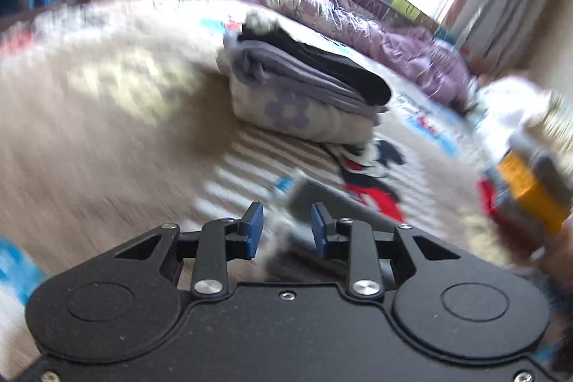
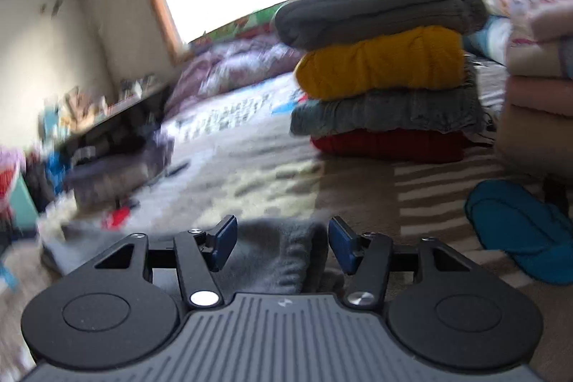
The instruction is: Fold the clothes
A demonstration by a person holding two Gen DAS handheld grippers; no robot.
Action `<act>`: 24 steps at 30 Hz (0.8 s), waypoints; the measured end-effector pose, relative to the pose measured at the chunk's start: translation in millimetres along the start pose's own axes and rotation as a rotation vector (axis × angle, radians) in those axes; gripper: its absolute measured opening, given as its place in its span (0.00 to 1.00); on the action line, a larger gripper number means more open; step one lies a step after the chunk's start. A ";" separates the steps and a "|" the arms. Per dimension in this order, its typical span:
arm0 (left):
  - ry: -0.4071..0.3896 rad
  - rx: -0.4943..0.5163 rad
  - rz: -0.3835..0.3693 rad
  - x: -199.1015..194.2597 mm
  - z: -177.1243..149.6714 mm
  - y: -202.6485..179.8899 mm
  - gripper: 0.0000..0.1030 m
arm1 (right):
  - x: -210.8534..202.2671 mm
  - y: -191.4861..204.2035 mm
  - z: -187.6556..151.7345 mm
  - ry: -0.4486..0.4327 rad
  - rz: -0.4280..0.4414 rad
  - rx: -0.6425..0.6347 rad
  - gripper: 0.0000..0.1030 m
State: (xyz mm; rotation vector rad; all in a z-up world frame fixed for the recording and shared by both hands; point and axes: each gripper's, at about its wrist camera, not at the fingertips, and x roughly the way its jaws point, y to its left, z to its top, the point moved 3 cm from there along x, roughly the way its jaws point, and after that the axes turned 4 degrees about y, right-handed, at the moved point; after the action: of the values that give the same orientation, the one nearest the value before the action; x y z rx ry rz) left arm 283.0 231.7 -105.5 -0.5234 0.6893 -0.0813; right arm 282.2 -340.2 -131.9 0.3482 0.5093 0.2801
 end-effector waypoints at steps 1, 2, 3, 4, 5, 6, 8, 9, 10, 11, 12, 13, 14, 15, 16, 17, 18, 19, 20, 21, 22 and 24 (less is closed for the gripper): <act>0.017 -0.044 -0.031 1.8 -1.7 1.1 0.27 | -2.6 0.6 0.3 -0.018 0.000 0.005 0.55; 0.035 -0.087 -0.058 3.7 -3.5 2.0 0.27 | -5.1 2.7 0.4 -0.035 -0.001 -0.001 0.55; 0.053 -0.130 -0.084 5.6 -5.2 2.8 0.27 | -7.4 6.9 0.4 -0.050 -0.004 -0.026 0.55; 0.069 -0.170 -0.104 7.3 -7.0 3.8 0.27 | -9.7 11.1 0.3 -0.066 -0.007 -0.051 0.55; 0.083 -0.207 -0.120 9.0 -8.8 4.8 0.27 | -11.9 15.6 0.3 -0.082 -0.009 -0.076 0.55; 0.091 -0.237 -0.124 9.6 -10.4 5.9 0.27 | -13.3 20.3 0.0 -0.092 -0.004 -0.102 0.55; 0.101 -0.286 -0.118 9.6 -13.3 8.2 0.27 | -13.9 29.2 -1.3 -0.094 0.025 -0.146 0.55; 0.104 -0.306 -0.116 10.3 -14.5 9.3 0.27 | -12.8 33.3 -2.6 -0.087 0.036 -0.167 0.55; 0.105 -0.323 -0.115 11.5 -15.5 10.4 0.27 | -9.6 36.8 -4.9 -0.067 0.042 -0.187 0.55; 0.106 -0.341 -0.113 12.6 -16.5 11.6 0.27 | -5.9 40.0 -7.3 -0.044 0.048 -0.205 0.55; 0.103 -0.356 -0.114 14.0 -17.0 12.2 0.27 | -1.7 42.3 -9.9 -0.020 0.053 -0.214 0.55; 0.096 -0.369 -0.116 15.5 -17.3 12.4 0.27 | 2.2 43.9 -12.1 0.001 0.058 -0.215 0.55; 0.088 -0.388 -0.118 16.5 -17.5 12.9 0.32 | 5.5 45.4 -14.3 0.020 0.062 -0.215 0.55; 0.081 -0.399 -0.116 17.3 -17.5 12.4 0.37 | 7.9 46.5 -16.4 0.037 0.067 -0.214 0.55; 0.076 -0.402 -0.112 18.0 -17.4 11.3 0.37 | 10.2 47.3 -18.2 0.054 0.070 -0.214 0.55; 0.064 -0.404 -0.105 18.9 -17.5 10.4 0.37 | 12.0 47.9 -20.3 0.069 0.072 -0.215 0.55; 0.055 -0.398 -0.100 20.5 -18.2 9.4 0.34 | 13.1 47.7 -22.3 0.082 0.072 -0.212 0.55; 0.048 -0.387 -0.089 21.6 -18.9 8.5 0.32 | 14.1 46.5 -23.7 0.091 0.072 -0.206 0.54; 0.040 -0.375 -0.075 22.2 -19.5 7.8 0.09 | 15.1 45.4 -25.0 0.100 0.072 -0.199 0.54; 0.025 -0.364 -0.076 20.0 -19.7 6.5 0.06 | 16.0 43.8 -26.0 0.107 0.073 -0.190 0.54; 0.005 -0.355 -0.083 16.3 -19.6 5.0 0.06 | 16.6 41.4 -26.2 0.110 0.076 -0.175 0.54; -0.027 -0.323 -0.085 5.7 -18.3 1.2 0.06 | 18.7 36.1 -25.3 0.114 0.079 -0.146 0.54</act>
State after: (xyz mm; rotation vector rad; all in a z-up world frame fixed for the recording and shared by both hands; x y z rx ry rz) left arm 275.9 223.4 -121.3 -0.8626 0.6571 -0.0423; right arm 278.4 -294.8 -146.5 0.2115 0.5845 0.4132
